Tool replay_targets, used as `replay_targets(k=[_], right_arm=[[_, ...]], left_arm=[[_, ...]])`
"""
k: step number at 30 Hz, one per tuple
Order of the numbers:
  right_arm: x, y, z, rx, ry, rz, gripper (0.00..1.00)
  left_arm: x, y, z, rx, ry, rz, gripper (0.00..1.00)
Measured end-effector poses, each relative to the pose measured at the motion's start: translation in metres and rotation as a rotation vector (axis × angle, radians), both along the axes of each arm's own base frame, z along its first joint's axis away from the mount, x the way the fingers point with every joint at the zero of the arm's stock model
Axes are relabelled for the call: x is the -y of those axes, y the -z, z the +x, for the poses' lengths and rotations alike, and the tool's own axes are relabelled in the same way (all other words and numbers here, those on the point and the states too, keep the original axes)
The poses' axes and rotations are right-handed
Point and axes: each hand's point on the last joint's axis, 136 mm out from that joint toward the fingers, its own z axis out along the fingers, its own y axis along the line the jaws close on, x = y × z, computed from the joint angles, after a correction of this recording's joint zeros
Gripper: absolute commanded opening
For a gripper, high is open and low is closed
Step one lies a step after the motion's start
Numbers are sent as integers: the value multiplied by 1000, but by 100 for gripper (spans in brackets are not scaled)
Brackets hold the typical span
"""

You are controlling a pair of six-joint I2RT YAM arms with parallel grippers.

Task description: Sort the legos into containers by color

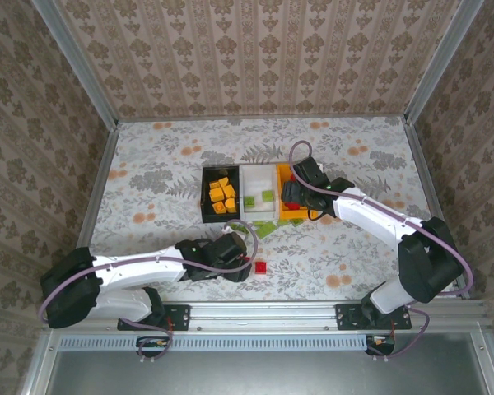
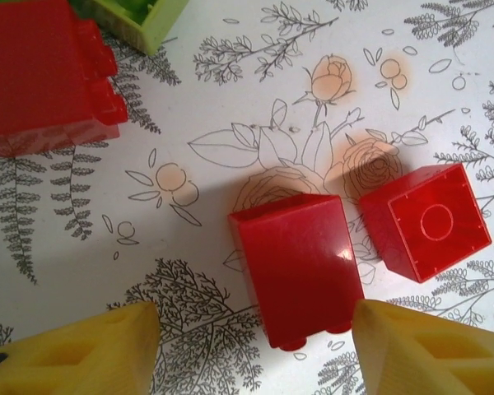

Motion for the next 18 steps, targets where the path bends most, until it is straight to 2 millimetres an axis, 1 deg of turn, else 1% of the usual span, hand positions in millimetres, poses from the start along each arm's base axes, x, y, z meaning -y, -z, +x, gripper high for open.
replay_targets(k=[2,6,8,10,13,16,18], right_arm=[[0,0,0,0,0,0,80],[0,0,0,0,0,0,80],[0,0,0,-1,0,-1,80],[0,1,-1,-2,0,-2,80],[1,1,-1,-3,0,-2,80],[3,0,-2,-1,3,0,81],[4,-3,-3,4,5,4,81]], left_arm=[[5,-6,-1,7,12,-8,65],[22,-24,-1,33,32,-64,66],[26,-26,0,39,39,-75,66],[25,-21,0,36,40,-56,66],[22,-6,0,24,37,-7,65],[19,4,1,16,33,31,60],[18,7,2,16,32,42,56]])
